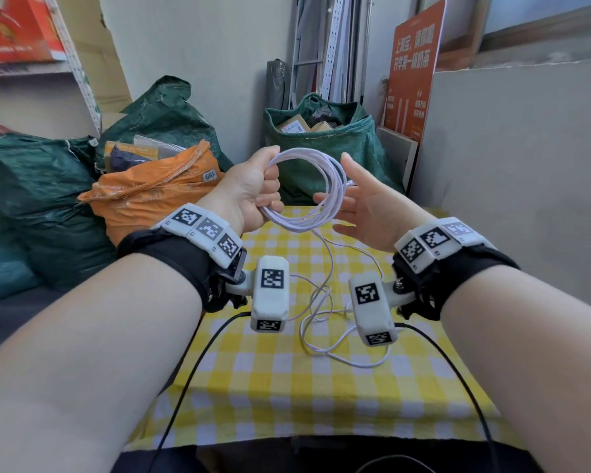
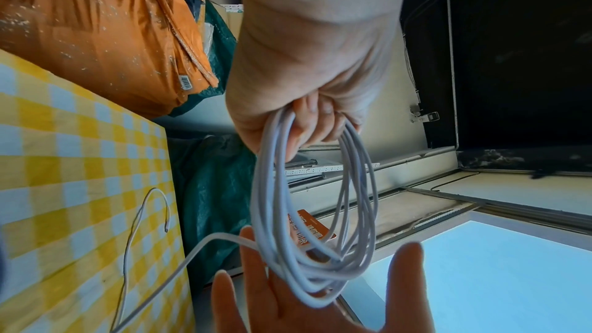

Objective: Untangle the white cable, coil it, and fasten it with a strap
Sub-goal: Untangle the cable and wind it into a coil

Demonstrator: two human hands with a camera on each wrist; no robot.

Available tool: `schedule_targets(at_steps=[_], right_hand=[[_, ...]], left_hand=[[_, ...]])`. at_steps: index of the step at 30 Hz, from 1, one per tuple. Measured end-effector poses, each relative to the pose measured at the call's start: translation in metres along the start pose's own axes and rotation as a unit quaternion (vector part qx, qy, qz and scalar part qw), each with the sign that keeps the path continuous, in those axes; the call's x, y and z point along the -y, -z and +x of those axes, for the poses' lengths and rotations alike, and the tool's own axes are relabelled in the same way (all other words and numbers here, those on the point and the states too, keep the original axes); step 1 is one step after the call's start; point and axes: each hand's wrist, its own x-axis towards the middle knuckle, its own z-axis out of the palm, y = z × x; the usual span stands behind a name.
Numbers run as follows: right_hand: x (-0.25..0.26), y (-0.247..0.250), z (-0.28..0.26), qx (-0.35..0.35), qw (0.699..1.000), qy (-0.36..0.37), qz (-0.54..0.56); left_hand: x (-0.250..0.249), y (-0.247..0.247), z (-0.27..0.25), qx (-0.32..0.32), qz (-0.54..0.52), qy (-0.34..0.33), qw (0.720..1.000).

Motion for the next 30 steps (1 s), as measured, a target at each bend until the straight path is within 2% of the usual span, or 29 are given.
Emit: schedule_targets(at_steps=[4, 8, 19, 23, 27, 30], right_hand=[[0.003, -0.013, 0.002, 0.014, 0.999, 0.009, -0.03], [0.009, -0.023, 0.0, -0.02, 0.999, 0.032, 0.029], [0.014, -0.015, 0.008, -0.046, 0.999, 0.006, 0.028], [0.012, -0.017, 0.008, -0.085, 0.996, 0.019, -0.022], [0.013, -0.019, 0.008, -0.154, 0.976, 0.058, -0.143], [0.017, -0.02, 0.003, -0.139, 0.96, 0.073, -0.231]], left_hand=[[0.005, -0.003, 0.003, 0.004, 0.006, 0.004, 1.0], [0.008, -0.003, 0.004, 0.022, 0.043, 0.016, 0.999], [0.016, 0.0, 0.002, 0.081, 0.087, 0.024, 0.993], [0.017, 0.002, -0.002, 0.102, 0.103, 0.036, 0.989], [0.018, 0.004, -0.003, 0.131, 0.137, 0.043, 0.981], [0.015, 0.006, -0.007, 0.164, 0.17, 0.038, 0.971]])
